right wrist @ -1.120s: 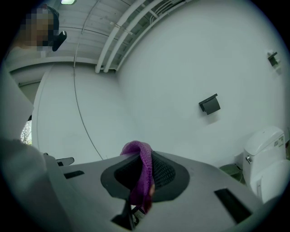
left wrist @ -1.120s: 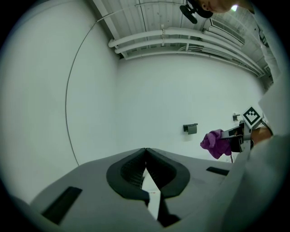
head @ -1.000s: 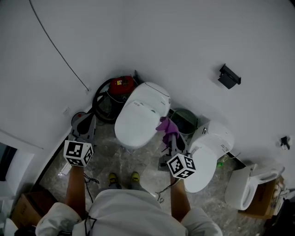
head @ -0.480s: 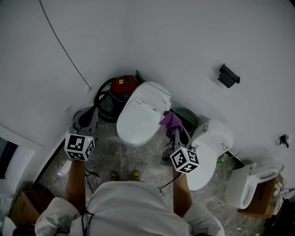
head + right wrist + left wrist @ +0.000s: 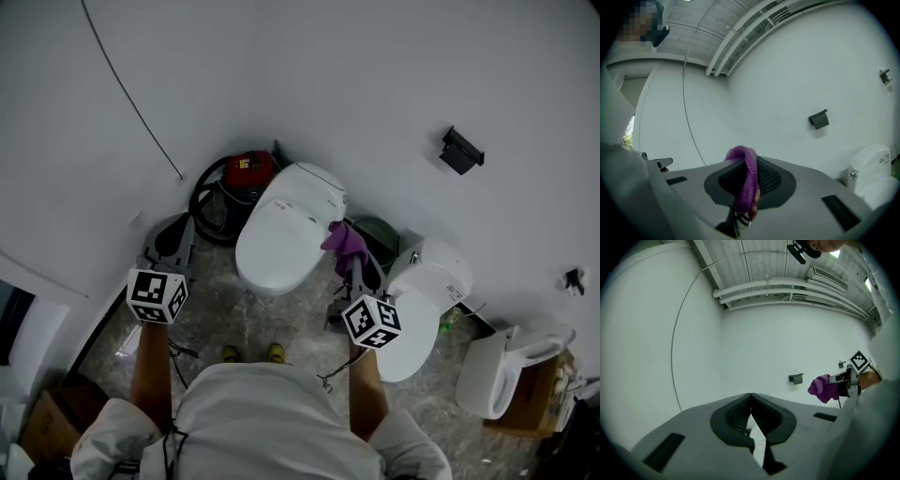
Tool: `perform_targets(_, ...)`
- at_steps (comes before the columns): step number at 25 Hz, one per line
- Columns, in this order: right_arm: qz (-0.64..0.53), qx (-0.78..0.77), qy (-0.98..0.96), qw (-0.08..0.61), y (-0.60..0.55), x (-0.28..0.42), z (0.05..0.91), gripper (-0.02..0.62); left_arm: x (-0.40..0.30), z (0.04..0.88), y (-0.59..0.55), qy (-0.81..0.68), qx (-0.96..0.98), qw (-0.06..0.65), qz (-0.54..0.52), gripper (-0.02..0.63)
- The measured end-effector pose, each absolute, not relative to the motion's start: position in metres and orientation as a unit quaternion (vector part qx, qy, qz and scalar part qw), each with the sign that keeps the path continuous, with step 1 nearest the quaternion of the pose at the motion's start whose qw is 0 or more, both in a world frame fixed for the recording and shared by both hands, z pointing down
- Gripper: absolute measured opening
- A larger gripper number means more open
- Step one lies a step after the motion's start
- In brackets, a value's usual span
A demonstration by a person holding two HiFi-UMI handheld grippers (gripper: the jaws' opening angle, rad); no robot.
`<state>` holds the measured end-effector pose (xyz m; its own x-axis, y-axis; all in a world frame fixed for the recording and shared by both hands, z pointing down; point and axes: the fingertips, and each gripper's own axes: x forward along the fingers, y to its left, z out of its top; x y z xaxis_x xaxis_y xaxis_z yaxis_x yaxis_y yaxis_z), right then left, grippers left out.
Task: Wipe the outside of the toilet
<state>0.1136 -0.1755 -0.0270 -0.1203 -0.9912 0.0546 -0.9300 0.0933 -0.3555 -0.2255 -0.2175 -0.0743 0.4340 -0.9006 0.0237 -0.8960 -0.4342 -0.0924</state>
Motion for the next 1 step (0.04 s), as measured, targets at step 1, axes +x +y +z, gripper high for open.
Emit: perform_targets(1, -0.152, -0.656, 0.732, 0.1, -0.1754, 0.113, -0.027, 0.054, -0.2258, -0.0742, -0.2179, 0.53, -0.846, 0.033, -0.035, 0.012)
